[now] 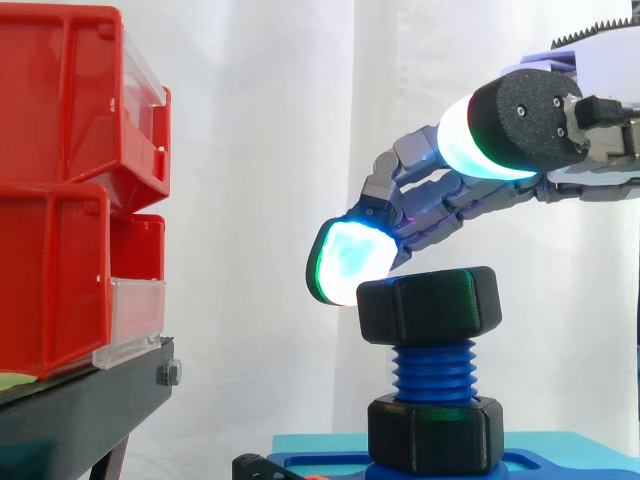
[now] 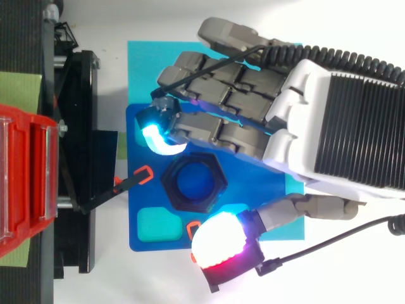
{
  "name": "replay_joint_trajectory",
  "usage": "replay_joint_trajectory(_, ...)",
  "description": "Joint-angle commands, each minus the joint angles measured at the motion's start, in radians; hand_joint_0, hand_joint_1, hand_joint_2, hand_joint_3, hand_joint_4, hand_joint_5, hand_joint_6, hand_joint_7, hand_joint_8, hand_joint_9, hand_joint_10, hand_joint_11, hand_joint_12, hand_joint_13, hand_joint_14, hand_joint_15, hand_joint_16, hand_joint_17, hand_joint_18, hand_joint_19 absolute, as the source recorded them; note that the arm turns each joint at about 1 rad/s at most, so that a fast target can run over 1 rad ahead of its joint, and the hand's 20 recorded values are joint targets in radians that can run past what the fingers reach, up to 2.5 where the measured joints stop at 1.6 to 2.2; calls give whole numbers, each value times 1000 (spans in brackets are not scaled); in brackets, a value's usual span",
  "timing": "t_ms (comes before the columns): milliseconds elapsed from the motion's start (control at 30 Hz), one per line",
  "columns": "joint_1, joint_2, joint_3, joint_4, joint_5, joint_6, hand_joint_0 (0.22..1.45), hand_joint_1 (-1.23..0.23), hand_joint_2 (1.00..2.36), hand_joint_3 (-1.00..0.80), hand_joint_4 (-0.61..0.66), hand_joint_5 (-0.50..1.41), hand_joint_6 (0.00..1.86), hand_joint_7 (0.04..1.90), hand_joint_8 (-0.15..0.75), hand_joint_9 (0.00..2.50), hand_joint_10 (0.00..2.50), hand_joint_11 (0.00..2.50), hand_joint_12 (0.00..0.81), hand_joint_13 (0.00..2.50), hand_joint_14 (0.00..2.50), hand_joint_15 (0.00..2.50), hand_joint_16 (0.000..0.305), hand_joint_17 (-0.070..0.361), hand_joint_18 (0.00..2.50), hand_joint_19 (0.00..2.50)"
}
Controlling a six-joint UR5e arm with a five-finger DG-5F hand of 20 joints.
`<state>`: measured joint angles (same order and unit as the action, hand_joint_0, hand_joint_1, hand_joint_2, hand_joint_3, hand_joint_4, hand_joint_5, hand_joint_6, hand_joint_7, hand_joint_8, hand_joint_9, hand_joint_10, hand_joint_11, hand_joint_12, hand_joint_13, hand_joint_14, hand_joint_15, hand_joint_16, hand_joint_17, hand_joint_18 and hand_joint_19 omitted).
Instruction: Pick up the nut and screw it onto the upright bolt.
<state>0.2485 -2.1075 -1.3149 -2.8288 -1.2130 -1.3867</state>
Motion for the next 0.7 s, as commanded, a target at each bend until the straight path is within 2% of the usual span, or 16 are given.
replay_joint_trajectory(0, 0, 0, -1, 2, -7, 0, 463, -137, 1000, -500, 189, -191, 503, 805, 236, 404, 0, 0, 320, 385, 0, 0, 41, 91, 104, 0)
replay_joint_trajectory(333, 3, 1, 0, 0, -5, 0, 480, -190, 1000, -500, 251, -156, 503, 1046, 249, 482, 0, 0, 300, 458, 0, 0, 38, 85, 173, 1)
replay_joint_trajectory(667, 6, 1, -1, -3, -5, 0, 501, -248, 1000, -500, 251, -123, 502, 1216, 255, 559, 0, 0, 284, 526, 0, 0, 35, 79, 262, 39)
